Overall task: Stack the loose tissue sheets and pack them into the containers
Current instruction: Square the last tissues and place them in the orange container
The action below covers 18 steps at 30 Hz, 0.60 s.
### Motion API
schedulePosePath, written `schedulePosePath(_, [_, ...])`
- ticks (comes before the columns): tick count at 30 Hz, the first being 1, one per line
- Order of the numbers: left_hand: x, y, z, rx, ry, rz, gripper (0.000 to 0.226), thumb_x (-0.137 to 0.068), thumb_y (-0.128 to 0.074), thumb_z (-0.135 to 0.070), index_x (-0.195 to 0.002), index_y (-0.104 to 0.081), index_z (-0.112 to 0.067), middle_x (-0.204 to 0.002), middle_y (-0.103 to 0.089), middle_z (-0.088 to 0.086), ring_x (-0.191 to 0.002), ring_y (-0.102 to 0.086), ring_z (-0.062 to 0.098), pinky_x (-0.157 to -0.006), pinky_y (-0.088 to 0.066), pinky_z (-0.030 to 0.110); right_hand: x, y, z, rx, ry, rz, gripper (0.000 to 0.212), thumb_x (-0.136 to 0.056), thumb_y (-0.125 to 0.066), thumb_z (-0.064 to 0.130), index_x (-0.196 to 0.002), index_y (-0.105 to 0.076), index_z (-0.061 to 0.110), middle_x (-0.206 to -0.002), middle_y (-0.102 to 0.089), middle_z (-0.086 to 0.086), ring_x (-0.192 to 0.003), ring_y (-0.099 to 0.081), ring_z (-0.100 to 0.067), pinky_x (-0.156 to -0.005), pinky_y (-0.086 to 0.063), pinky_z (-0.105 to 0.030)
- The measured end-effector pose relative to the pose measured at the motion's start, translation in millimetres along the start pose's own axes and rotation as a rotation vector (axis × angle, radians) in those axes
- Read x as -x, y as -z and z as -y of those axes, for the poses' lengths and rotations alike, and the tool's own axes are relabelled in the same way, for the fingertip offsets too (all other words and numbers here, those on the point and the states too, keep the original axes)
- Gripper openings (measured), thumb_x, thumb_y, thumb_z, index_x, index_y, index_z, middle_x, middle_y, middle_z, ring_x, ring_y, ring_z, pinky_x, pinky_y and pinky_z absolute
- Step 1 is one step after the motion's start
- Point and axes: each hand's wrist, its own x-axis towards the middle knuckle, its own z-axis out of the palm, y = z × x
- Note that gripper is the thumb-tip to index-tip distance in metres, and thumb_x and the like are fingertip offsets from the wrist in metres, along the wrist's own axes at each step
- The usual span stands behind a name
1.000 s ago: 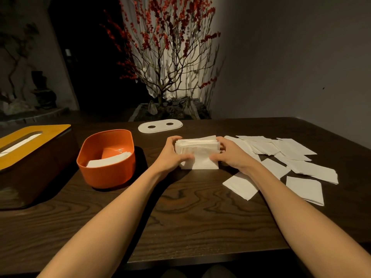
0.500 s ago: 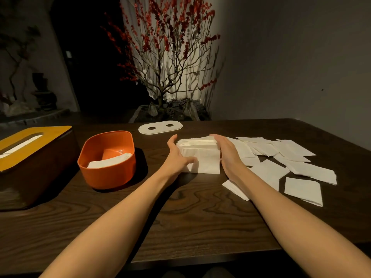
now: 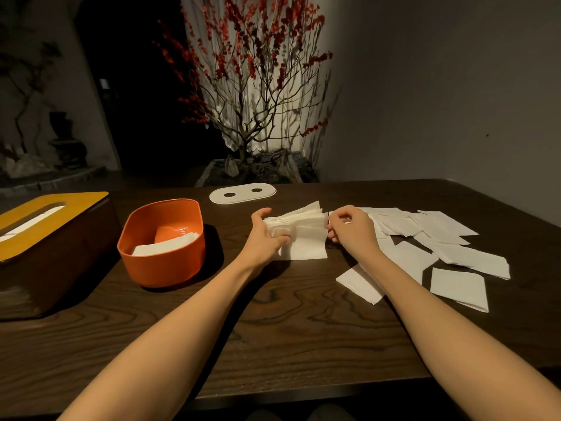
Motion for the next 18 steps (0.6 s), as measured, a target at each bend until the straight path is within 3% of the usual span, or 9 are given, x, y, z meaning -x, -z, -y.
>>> schedulePosePath(2, [1.2, 0.7, -1.4, 0.006, 0.003, 0.021, 0.075, -0.086, -0.060, 0.007, -0.143, -0.018, -0.016, -0.115, -0.048, 0.004, -0.097, -0.052, 0.010, -0.068, -0.045, 0.007, 1.6, -0.7, 0.3, 0.041, 0.038, -0.007, 0.010, -0.095, -0.054, 0.010, -0.099, -0.060, 0.017, -0.094, -0.060, 0.001, -0.076, -0.059, -0.011, -0.073, -0.054, -0.025])
schedulePosePath(4, [0.8, 0.9, -1.6, 0.011, 0.010, 0.031, 0.076, -0.085, -0.061, 0.007, -0.144, -0.018, -0.017, -0.114, -0.047, 0.002, -0.094, -0.050, 0.009, -0.064, -0.045, 0.007, 1.8, -0.7, 0.4, 0.063, 0.050, -0.016, 0.012, -0.093, -0.056, 0.007, -0.099, -0.060, 0.017, -0.095, -0.057, 0.003, -0.078, -0.057, -0.011, -0.069, -0.051, -0.020])
schedulePosePath(7, [0.7, 1.2, -0.9, 0.012, 0.011, 0.032, 0.081, -0.083, -0.065, 0.004, -0.145, -0.017, -0.018, -0.128, -0.045, 0.010, -0.106, -0.050, 0.015, -0.070, -0.045, 0.012, 1.3, 0.6, 0.3, 0.116, 0.071, -0.013, 0.008, -0.092, -0.060, 0.011, -0.093, -0.060, 0.018, -0.094, -0.056, 0.004, -0.074, -0.053, -0.009, -0.064, -0.046, -0.013])
schedulePosePath(9, [0.7, 0.7, -1.8, 0.002, 0.015, 0.027, 0.084, -0.082, -0.069, -0.001, -0.145, -0.016, -0.020, -0.138, -0.038, 0.013, -0.121, -0.043, 0.023, -0.085, -0.041, 0.017, 1.3, 1.1, 0.4, 0.141, 0.089, 0.001, 0.007, -0.091, -0.062, 0.012, -0.092, -0.061, 0.019, -0.094, -0.057, 0.005, -0.075, -0.053, -0.008, -0.062, -0.043, -0.011])
schedulePosePath(12, [0.6, -1.4, -3.5, -0.032, 0.002, 0.018, 0.087, -0.082, -0.072, -0.009, -0.146, -0.014, -0.019, -0.149, -0.026, 0.010, -0.137, -0.028, 0.027, -0.098, -0.027, 0.024, 1.3, 1.8, 1.6, 0.144, 0.120, 0.017, 0.007, -0.090, -0.063, 0.012, -0.091, -0.062, 0.019, -0.092, -0.059, 0.005, -0.077, -0.055, -0.008, -0.064, -0.045, -0.013])
schedulePosePath(16, [-0.3, 0.3, -2.3, -0.033, -0.013, -0.003, 0.090, -0.081, -0.075, -0.010, -0.146, -0.014, -0.019, -0.147, -0.030, 0.010, -0.129, -0.034, 0.020, -0.097, -0.031, 0.023, 0.1, 4.6, 2.3, 0.117, 0.124, 0.022, 0.012, -0.089, -0.063, 0.011, -0.094, -0.060, 0.021, -0.096, -0.059, 0.005, -0.086, -0.058, -0.013, -0.079, -0.055, -0.030])
schedulePosePath(18, [-0.2, 2.0, -1.4, -0.029, -0.012, -0.001, 0.091, -0.080, -0.076, -0.010, -0.146, -0.014, -0.019, -0.144, -0.033, 0.010, -0.123, -0.039, 0.019, -0.095, -0.035, 0.023, -0.8, 6.7, 1.4, 0.137, 0.128, 0.057, 0.013, -0.089, -0.065, 0.011, -0.094, -0.061, 0.021, -0.096, -0.059, 0.005, -0.085, -0.058, -0.012, -0.077, -0.055, -0.028])
